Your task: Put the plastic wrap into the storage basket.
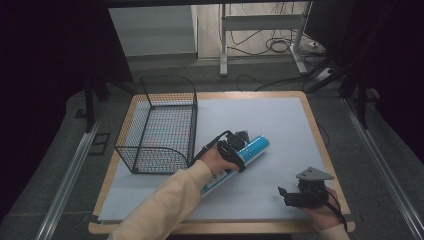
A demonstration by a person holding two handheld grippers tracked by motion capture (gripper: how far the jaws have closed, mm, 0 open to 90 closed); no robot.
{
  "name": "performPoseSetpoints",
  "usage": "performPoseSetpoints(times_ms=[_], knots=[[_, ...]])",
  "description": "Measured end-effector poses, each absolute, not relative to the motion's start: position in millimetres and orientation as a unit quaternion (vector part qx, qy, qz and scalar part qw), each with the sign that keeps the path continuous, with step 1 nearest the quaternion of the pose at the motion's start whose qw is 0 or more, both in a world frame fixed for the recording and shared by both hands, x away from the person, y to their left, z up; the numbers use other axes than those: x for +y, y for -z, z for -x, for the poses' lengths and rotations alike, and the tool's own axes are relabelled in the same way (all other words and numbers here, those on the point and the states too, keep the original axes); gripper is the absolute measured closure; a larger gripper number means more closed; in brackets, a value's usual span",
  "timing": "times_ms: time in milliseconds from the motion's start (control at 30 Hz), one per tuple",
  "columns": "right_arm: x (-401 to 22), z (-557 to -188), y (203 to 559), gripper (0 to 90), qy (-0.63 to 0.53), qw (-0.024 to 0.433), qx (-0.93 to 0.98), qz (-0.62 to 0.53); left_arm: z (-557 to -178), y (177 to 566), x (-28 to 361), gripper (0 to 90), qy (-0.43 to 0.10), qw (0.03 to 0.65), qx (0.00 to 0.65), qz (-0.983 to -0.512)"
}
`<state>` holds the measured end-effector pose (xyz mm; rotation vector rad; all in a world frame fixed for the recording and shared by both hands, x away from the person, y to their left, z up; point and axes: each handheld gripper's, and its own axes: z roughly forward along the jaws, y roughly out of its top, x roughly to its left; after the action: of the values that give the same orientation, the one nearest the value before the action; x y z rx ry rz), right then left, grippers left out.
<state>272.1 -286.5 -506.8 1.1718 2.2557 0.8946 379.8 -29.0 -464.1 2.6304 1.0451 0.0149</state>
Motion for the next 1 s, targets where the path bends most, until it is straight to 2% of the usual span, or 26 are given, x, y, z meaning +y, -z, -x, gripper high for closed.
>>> performPoseSetpoints(times_ms=[1000], knots=[[-288,-272,506,8.9,-0.324,0.227,0.814,-0.426,-381,432,-17,31.7,-0.023,0.190,0.363,-0.912]])
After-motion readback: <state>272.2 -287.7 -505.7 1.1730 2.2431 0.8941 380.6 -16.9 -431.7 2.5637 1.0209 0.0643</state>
